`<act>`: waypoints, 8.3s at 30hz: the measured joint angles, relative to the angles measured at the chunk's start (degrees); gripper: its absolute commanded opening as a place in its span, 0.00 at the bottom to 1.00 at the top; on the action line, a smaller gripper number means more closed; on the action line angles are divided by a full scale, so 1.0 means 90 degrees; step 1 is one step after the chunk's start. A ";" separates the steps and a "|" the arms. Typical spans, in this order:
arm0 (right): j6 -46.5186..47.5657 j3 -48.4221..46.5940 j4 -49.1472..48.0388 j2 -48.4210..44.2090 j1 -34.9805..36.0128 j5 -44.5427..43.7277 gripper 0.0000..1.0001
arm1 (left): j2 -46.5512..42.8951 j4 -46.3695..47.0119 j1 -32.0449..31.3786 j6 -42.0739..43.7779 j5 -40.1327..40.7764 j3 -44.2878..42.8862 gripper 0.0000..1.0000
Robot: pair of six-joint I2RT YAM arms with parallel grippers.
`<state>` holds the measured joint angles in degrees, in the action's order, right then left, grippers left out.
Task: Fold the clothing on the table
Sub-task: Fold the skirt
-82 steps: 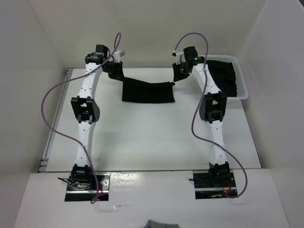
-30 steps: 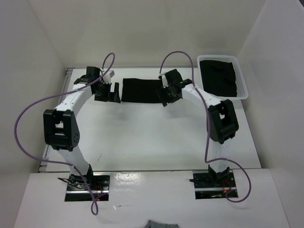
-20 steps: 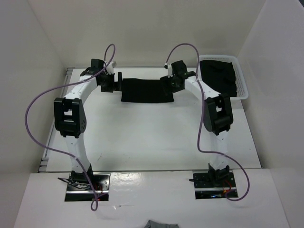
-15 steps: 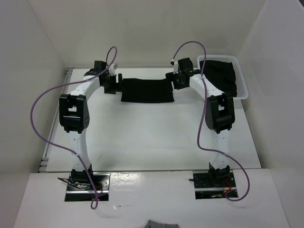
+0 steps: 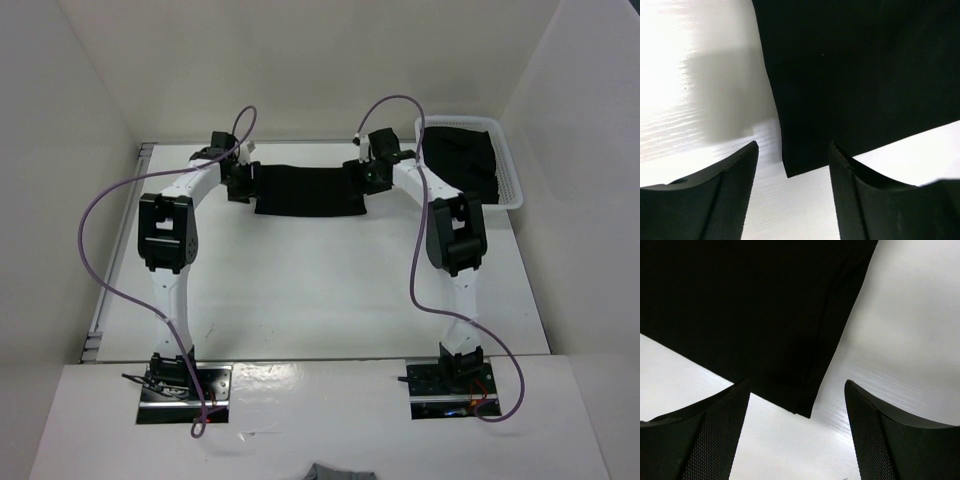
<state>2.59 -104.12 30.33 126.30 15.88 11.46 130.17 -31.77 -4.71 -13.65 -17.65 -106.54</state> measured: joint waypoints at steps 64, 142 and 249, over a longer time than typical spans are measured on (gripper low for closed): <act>-0.0165 0.0352 -0.0090 0.0287 0.0240 0.0537 0.73 | -0.1105 -0.0714 -0.0279 0.0840 0.0376 0.1994 0.08; 0.0114 -0.1613 0.0901 0.0381 0.2790 -0.0945 0.00 | -0.1202 -0.0770 -0.0279 0.0860 -0.0102 0.2229 0.08; 0.0452 -0.5719 0.3548 0.1734 0.2319 -0.0474 0.99 | -0.1780 -0.0695 -0.0318 0.0942 0.0279 0.1914 0.97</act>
<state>6.66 -155.59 62.26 141.91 36.75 7.20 114.15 -38.02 -7.57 -5.17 -15.14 -89.32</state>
